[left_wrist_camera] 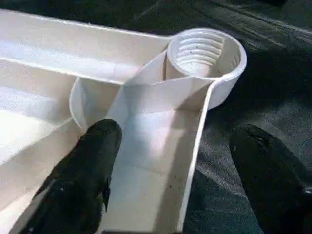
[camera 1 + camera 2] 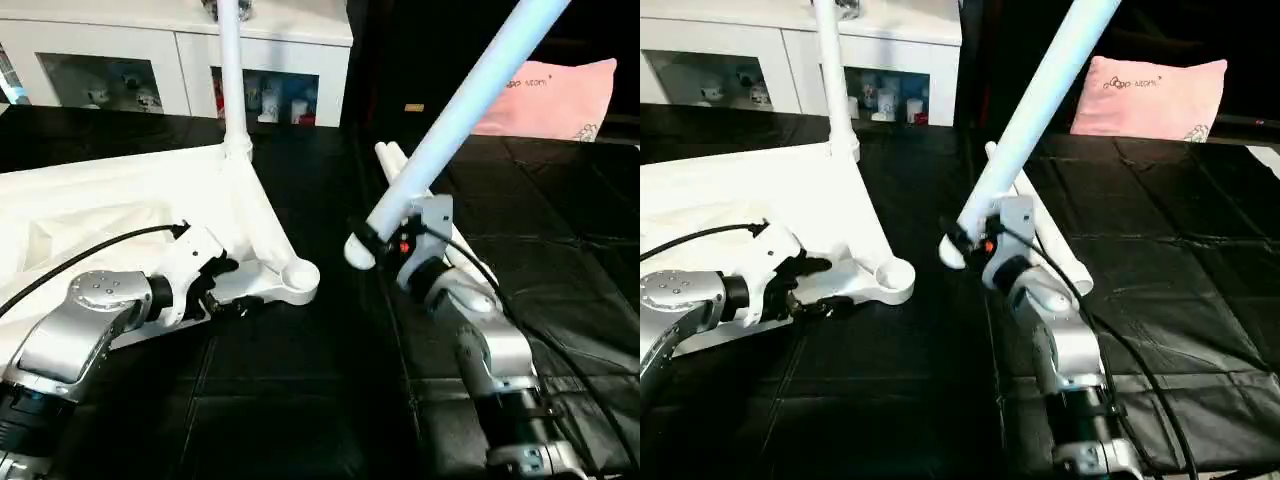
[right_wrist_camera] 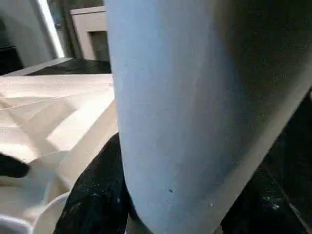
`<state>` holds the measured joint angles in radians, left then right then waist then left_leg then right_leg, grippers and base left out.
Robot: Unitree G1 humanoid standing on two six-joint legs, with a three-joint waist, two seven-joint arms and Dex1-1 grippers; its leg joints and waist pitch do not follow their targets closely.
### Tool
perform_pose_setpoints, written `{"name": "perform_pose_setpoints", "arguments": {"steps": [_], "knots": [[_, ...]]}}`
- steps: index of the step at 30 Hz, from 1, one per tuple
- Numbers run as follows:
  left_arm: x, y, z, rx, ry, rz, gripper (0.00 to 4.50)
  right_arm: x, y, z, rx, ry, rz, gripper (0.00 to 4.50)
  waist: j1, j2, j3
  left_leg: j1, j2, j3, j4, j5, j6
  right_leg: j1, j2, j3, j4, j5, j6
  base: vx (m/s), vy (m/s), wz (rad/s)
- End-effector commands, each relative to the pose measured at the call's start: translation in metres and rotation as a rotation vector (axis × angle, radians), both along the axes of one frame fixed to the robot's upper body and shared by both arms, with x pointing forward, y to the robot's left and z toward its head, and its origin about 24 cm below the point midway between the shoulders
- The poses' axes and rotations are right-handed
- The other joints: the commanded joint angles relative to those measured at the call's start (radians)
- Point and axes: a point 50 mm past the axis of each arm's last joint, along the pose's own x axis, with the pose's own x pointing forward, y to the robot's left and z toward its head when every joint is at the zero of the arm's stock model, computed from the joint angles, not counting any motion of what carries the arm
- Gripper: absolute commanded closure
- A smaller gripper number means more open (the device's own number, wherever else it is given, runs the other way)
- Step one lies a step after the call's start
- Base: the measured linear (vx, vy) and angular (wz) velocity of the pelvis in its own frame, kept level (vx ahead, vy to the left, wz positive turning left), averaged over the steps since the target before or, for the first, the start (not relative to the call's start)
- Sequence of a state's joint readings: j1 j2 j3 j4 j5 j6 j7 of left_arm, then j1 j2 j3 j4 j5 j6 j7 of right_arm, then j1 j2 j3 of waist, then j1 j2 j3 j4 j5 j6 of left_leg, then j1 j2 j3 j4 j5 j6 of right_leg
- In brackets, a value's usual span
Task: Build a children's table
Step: Insert table leg to table base
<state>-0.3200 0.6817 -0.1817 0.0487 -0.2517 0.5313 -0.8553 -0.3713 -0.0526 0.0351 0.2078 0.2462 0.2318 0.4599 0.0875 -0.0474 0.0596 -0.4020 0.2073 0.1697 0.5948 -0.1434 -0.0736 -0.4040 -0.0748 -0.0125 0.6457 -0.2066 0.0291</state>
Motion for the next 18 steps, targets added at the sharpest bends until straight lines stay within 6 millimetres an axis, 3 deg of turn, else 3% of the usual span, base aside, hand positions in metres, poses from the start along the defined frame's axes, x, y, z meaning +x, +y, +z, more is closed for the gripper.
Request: {"name": "perform_pose_setpoints", "arguments": {"steps": [1, 9, 18], "knots": [[0.001, -0.005, 0.001, -0.031, 0.000, -0.028, 0.86, -0.001, -0.004, 0.003, 0.011, -0.021, -0.001, 2.57, -0.001, 0.027, -0.066, 0.037, 0.007, 0.000, -0.085, -0.358, -0.090, 0.020, -0.034, 0.021, -0.082, -0.206, -0.160, 0.000, 0.000, 0.00], [0.006, -0.004, -0.004, 0.019, -0.005, -0.058, 1.50, -0.004, 0.001, 0.000, 0.012, 0.002, 0.037, 2.57, 0.000, 0.027, -0.065, 0.038, 0.008, -0.002, -0.087, -0.381, -0.091, 0.019, -0.036, 0.022, -0.086, -0.237, -0.151, 0.000, 0.000, 0.00], [0.012, 0.000, -0.007, 0.045, 0.000, -0.071, 2.10, -0.010, 0.005, -0.005, 0.015, 0.036, 0.067, 2.57, 0.001, 0.033, -0.067, 0.038, 0.008, -0.002, -0.087, -0.372, -0.092, 0.021, -0.036, 0.021, -0.082, -0.194, -0.170, 0.000, 0.000, 0.00]]}}
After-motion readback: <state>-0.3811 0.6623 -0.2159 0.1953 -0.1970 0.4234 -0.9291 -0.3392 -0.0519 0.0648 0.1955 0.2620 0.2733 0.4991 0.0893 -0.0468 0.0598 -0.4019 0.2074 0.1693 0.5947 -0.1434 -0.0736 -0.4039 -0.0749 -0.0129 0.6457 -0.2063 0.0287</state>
